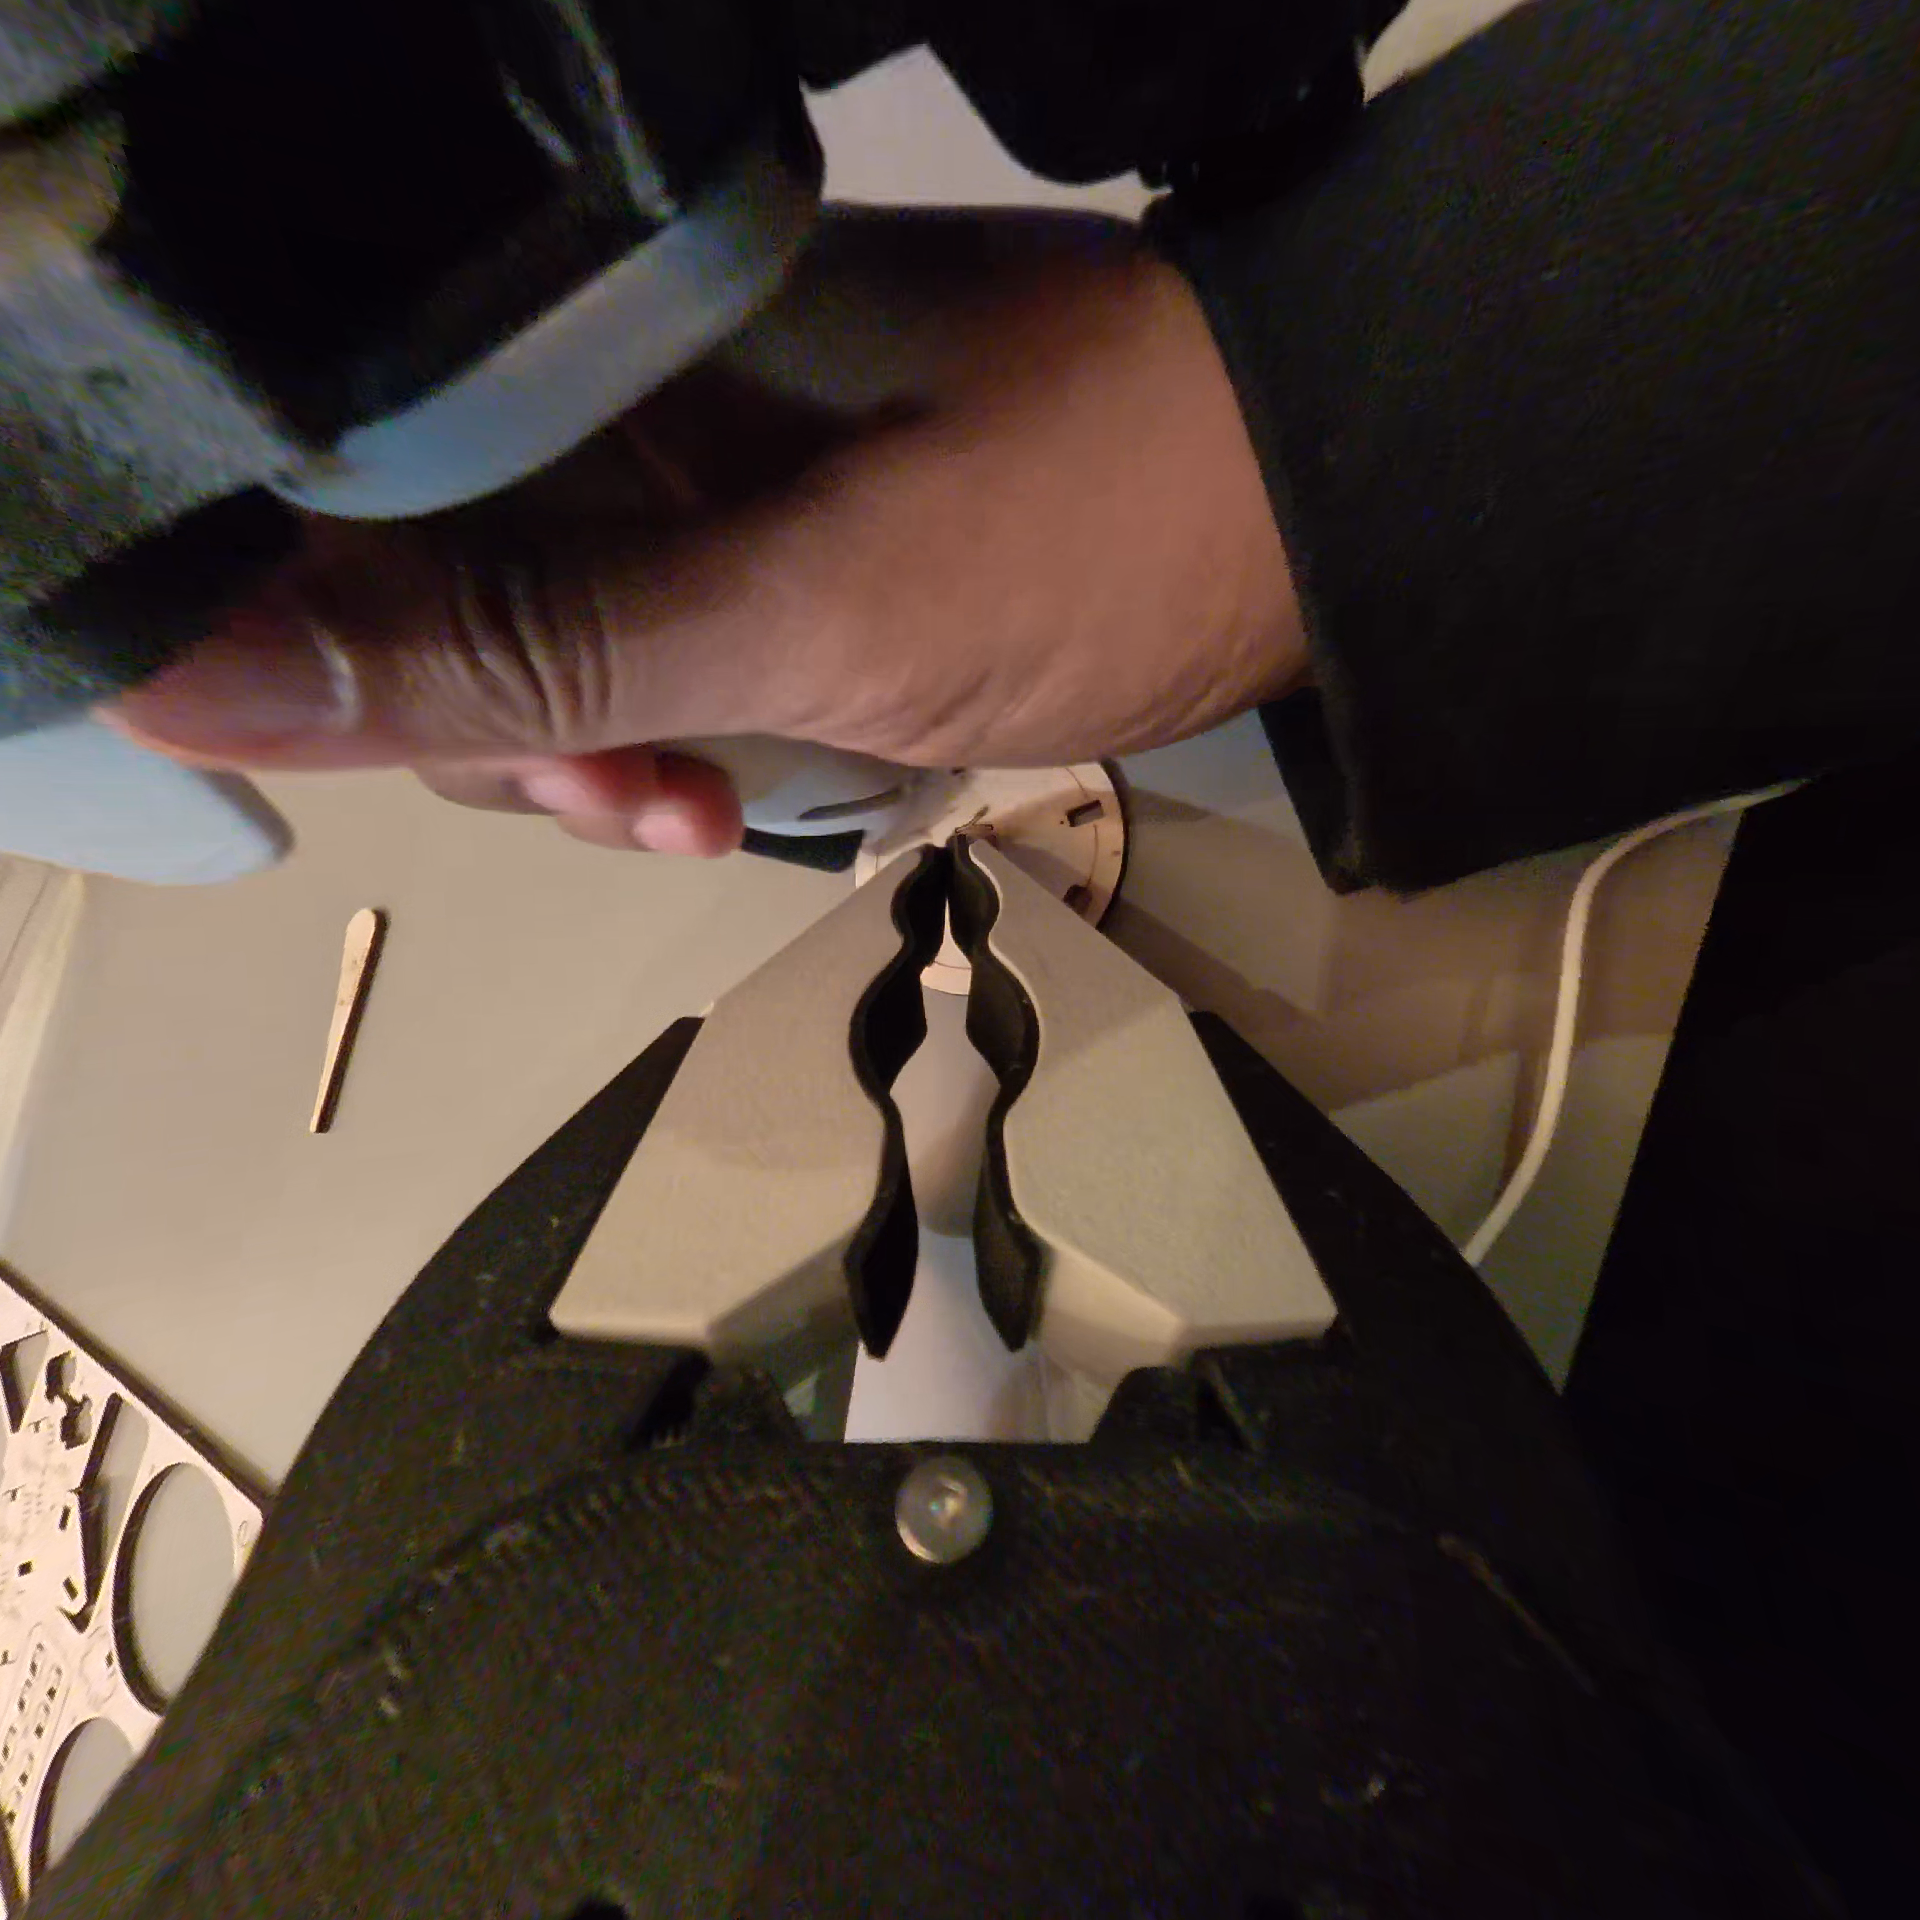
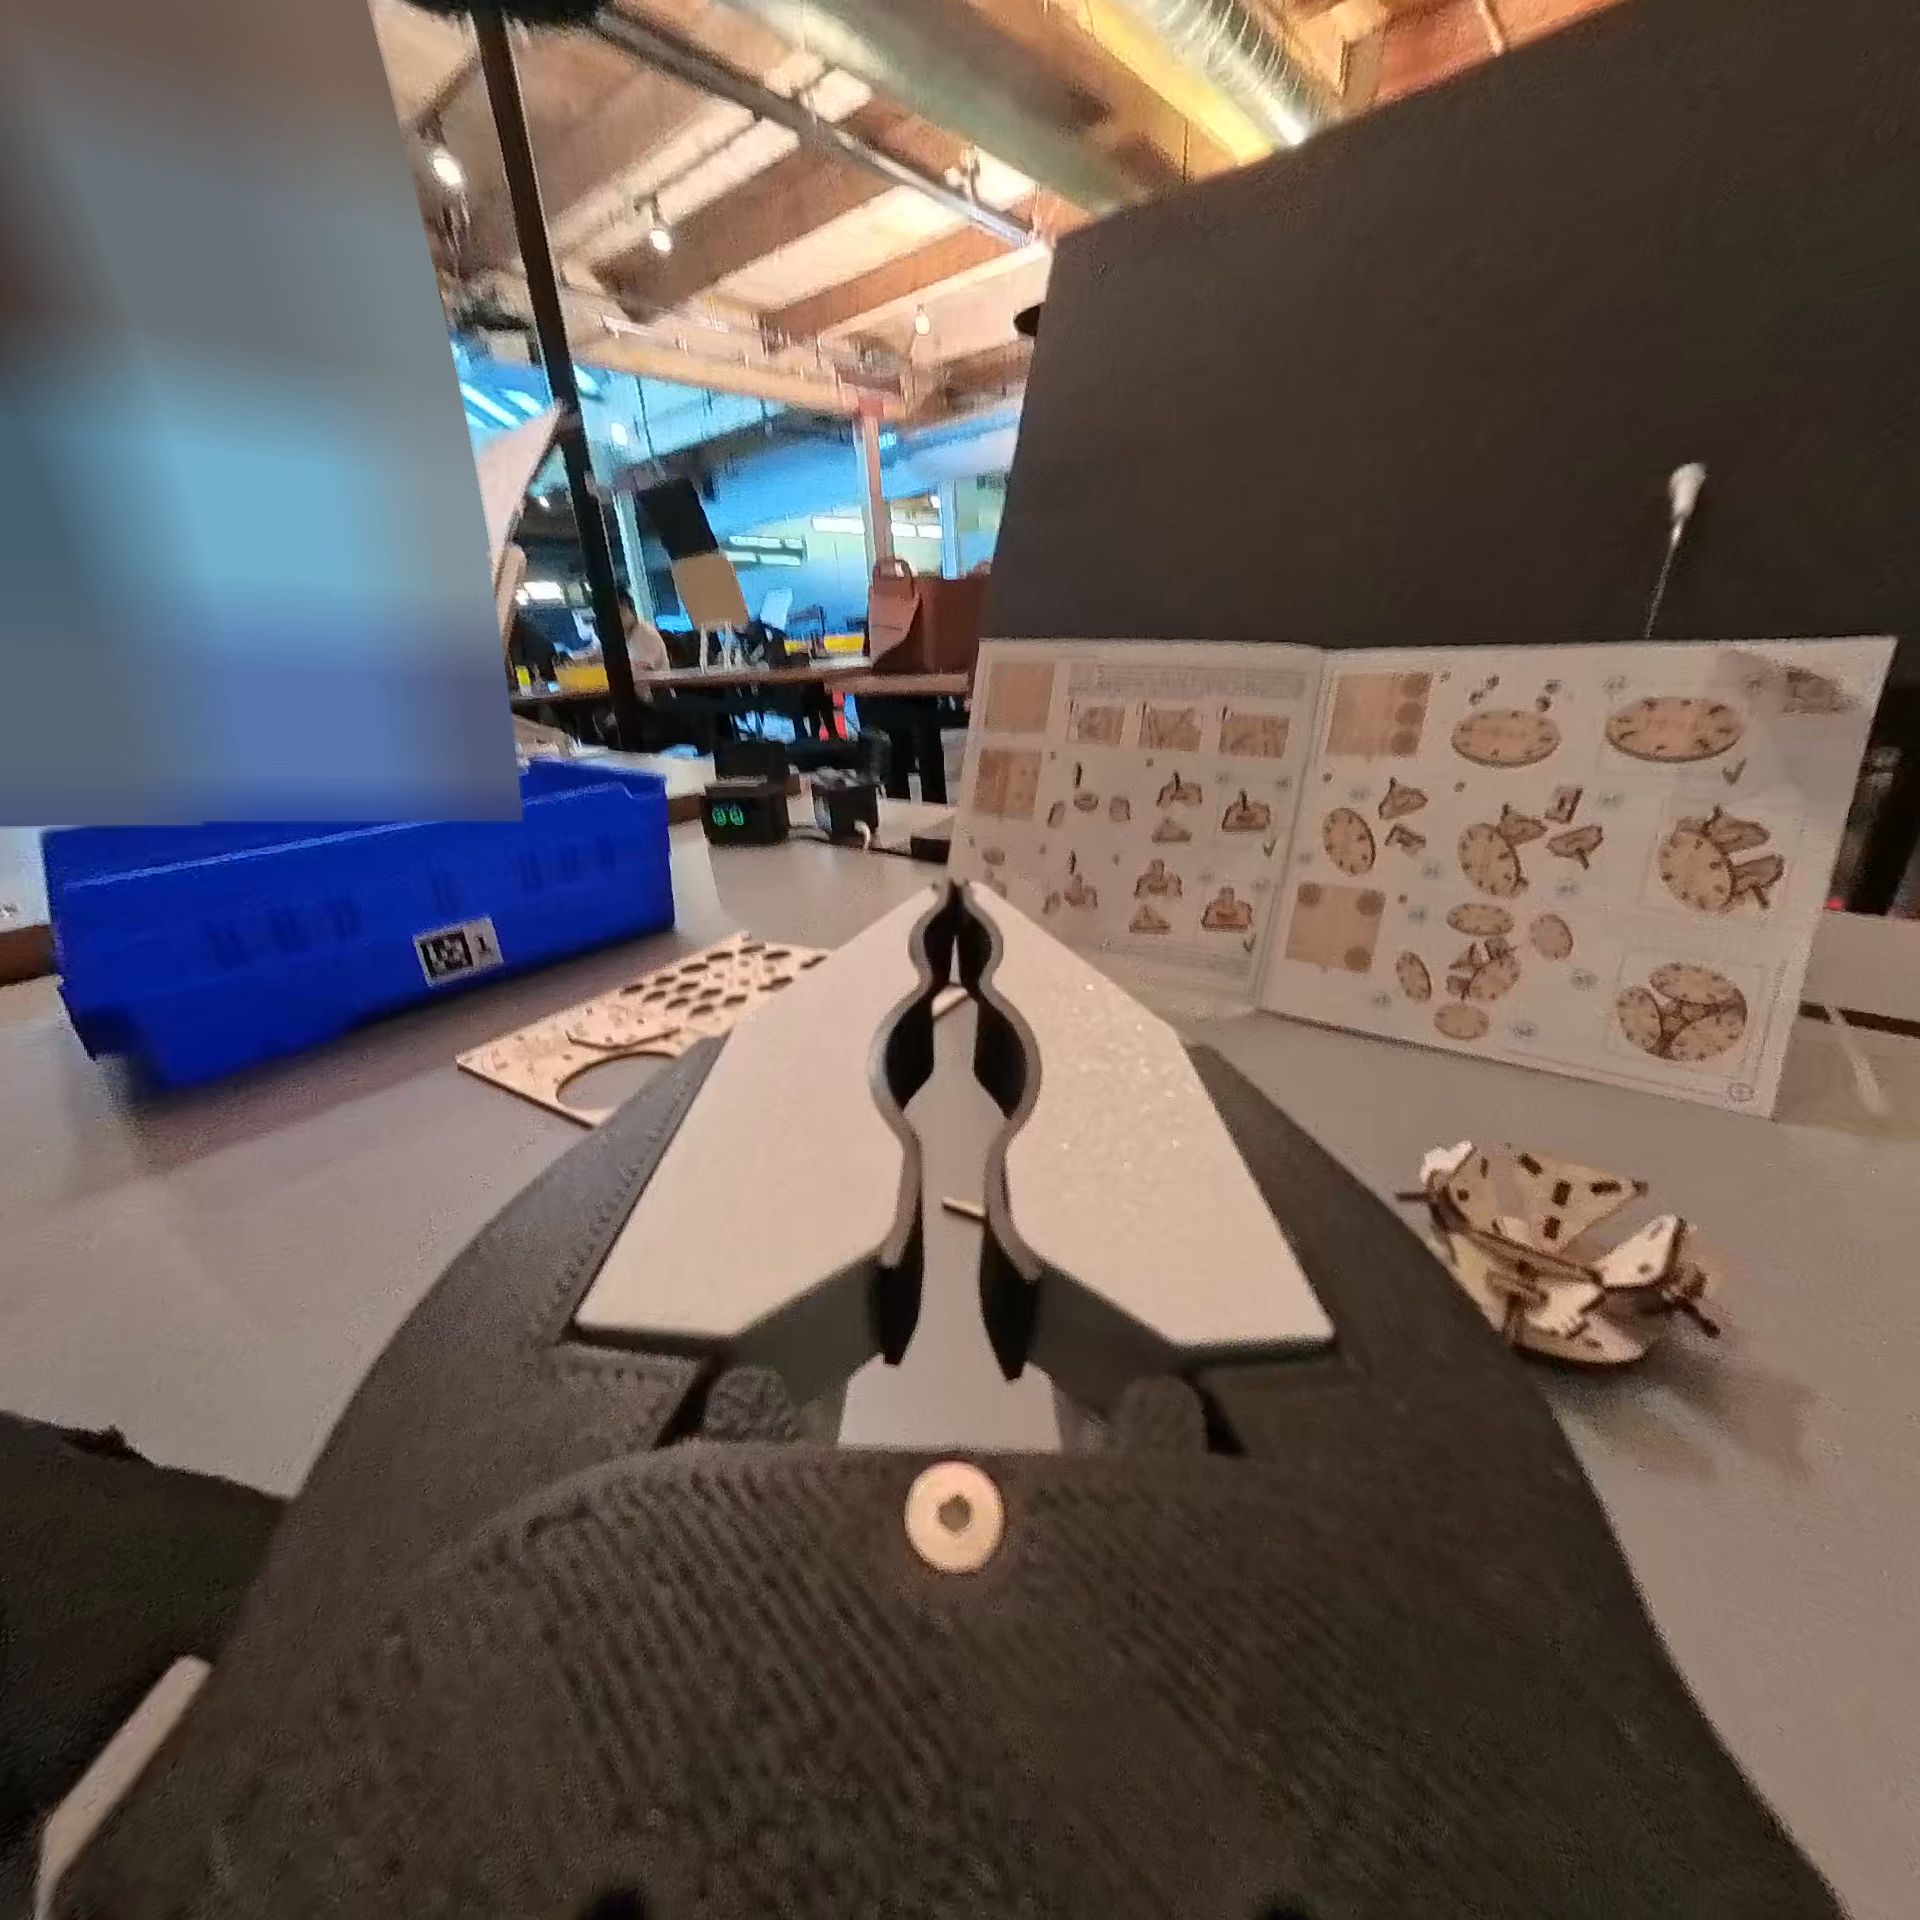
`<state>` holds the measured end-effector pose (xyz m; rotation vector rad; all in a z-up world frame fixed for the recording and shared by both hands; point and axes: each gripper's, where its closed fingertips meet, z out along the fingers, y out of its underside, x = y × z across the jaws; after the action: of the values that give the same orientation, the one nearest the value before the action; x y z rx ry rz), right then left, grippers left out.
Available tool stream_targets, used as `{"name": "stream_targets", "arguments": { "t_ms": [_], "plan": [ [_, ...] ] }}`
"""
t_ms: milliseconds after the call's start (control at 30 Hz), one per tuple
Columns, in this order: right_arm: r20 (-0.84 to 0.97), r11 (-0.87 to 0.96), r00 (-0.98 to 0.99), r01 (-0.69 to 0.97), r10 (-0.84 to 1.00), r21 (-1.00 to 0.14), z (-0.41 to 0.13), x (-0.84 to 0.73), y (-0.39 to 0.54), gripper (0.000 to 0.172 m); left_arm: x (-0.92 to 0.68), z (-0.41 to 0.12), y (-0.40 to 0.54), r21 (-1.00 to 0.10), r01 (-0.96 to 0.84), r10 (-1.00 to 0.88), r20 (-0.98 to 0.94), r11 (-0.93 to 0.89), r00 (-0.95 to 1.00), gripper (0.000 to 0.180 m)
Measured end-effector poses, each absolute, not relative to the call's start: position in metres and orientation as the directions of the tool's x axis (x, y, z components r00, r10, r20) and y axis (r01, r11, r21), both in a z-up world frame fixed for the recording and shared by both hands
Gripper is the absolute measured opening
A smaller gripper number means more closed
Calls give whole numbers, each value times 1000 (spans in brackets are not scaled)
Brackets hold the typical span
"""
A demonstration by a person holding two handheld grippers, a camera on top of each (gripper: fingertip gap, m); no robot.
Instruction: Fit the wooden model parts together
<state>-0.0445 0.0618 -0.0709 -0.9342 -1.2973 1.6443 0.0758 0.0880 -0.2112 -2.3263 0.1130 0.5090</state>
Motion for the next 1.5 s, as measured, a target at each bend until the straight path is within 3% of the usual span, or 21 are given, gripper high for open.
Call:
{"name": "stream_targets", "arguments": {
  "t_ms": [167,300,467,600,733,867,1033,1133,1333,1500],
  "plan": [
    [-71,-158,-379,-205,923,-966,-49,-42,68,0,76,-211,88,-653,-227,67,-393,-723,917,3],
    [-60,-124,-395,-138,917,-983,-73,-44,62,0,76,-211,88,-654,-224,67,-389,-722,919,2],
    [-31,-117,-372,-211,928,-971,-48,-42,68,0,75,-211,88,-651,-230,67,-398,-723,915,2],
    [-7,-74,-393,-154,920,-985,-74,-45,59,0,75,-211,88,-653,-226,67,-392,-723,917,2],
    [-13,-96,-369,-207,929,-974,-51,-45,69,0,75,-211,88,-651,-231,67,-399,-723,914,2],
    [-24,-86,-397,-139,918,-987,-77,-47,62,0,75,-212,88,-653,-227,67,-393,-723,917,2],
    [-20,-99,-381,-189,924,-977,-56,-46,68,0,75,-211,88,-650,-233,67,-402,-723,913,2],
    [-51,-111,-404,-127,913,-986,-77,-49,63,0,75,-212,88,-652,-227,67,-394,-723,917,2],
    [-31,-106,-388,-172,921,-979,-57,-47,69,0,75,-212,88,-650,-233,67,-402,-723,913,2],
    [-81,-140,-436,-105,896,-985,-76,-43,58,0,75,-212,88,-653,-226,68,-393,-723,917,2]
  ]
}}
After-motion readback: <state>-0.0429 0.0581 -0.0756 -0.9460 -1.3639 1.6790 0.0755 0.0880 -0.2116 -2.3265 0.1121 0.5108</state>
